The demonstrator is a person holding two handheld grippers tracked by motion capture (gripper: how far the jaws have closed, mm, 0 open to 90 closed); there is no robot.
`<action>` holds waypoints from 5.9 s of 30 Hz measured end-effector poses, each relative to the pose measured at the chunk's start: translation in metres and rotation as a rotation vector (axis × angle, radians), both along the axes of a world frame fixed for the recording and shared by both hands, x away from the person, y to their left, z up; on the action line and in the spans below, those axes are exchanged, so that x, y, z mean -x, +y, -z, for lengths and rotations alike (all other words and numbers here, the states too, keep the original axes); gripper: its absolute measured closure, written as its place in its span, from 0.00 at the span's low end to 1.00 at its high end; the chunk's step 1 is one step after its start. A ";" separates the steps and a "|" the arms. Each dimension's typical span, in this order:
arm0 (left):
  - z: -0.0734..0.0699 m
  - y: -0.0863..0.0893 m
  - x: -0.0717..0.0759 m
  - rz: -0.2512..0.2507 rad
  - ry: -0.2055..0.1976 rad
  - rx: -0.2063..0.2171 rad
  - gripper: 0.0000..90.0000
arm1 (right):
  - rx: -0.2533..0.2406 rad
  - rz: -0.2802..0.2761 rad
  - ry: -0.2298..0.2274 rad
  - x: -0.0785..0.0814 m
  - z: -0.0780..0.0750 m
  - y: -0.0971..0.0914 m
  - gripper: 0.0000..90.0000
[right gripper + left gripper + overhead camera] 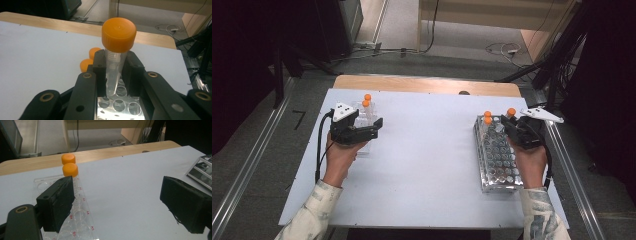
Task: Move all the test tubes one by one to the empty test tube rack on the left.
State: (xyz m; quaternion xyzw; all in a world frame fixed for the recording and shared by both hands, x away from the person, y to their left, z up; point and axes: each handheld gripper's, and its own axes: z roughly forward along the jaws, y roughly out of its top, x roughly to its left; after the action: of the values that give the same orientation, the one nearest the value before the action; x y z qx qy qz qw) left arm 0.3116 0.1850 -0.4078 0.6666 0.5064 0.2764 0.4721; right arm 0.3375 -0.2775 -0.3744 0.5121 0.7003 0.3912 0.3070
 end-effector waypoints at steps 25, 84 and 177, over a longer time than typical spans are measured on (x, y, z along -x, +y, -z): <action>-0.006 -0.020 0.011 0.081 -0.017 0.000 0.14 | 0.006 -0.262 0.012 0.037 0.004 0.065 0.80; 0.016 -0.099 0.035 0.436 0.015 0.016 0.62 | 0.054 -0.589 0.103 0.050 0.060 0.184 0.80; -0.031 0.033 -0.040 -0.079 -0.028 -0.002 0.78 | 0.004 -0.473 0.131 0.045 0.051 0.136 0.19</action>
State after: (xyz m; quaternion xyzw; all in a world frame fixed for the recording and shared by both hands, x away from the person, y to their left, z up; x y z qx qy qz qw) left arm 0.3517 0.2178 -0.3769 0.6425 0.5255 0.3045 0.4672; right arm 0.2925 -0.1419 -0.4252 0.3576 0.8199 0.4169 0.1617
